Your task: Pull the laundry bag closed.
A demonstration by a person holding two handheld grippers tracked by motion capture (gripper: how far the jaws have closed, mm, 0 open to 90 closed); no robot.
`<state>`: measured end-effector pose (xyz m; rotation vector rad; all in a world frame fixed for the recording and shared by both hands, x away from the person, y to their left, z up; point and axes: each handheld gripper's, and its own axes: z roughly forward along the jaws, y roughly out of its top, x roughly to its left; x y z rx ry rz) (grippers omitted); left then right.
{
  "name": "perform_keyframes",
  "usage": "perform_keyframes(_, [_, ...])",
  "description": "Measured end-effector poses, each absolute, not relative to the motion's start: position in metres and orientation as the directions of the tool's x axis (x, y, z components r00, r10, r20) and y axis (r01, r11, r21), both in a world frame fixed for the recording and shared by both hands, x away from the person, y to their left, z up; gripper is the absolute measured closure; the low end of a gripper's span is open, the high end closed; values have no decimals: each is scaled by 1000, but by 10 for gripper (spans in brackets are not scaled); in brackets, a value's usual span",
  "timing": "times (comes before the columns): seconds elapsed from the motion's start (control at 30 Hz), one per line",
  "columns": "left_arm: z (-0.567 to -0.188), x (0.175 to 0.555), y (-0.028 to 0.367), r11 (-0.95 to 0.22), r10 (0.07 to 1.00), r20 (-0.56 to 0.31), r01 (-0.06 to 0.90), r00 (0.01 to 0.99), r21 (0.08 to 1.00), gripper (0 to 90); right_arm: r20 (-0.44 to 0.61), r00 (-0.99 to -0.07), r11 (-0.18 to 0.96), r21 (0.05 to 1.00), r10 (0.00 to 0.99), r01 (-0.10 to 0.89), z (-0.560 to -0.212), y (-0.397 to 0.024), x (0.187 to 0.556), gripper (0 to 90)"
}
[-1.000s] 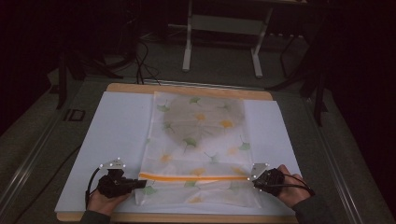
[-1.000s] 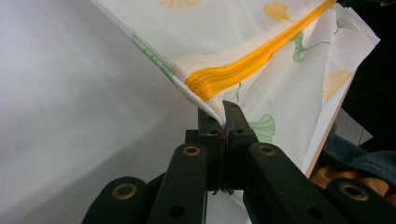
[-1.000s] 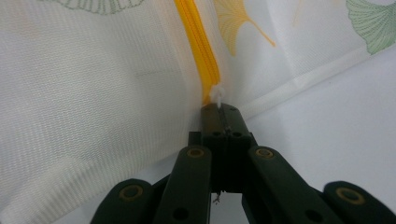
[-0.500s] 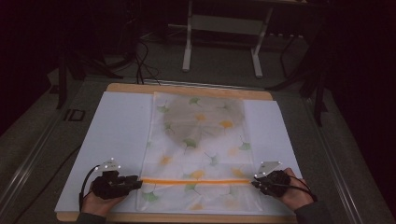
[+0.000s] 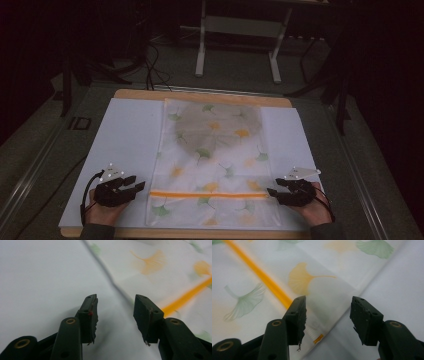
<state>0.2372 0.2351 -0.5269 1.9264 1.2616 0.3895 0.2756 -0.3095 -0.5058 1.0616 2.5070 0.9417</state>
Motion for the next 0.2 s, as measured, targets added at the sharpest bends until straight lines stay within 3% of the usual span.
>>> perform_keyframes(0.2, [-534, 248, 239, -180, 922, -104, 652, 372, 737, 463, 54, -556, 362, 706, 829, 608, -519, -318, 280, 420])
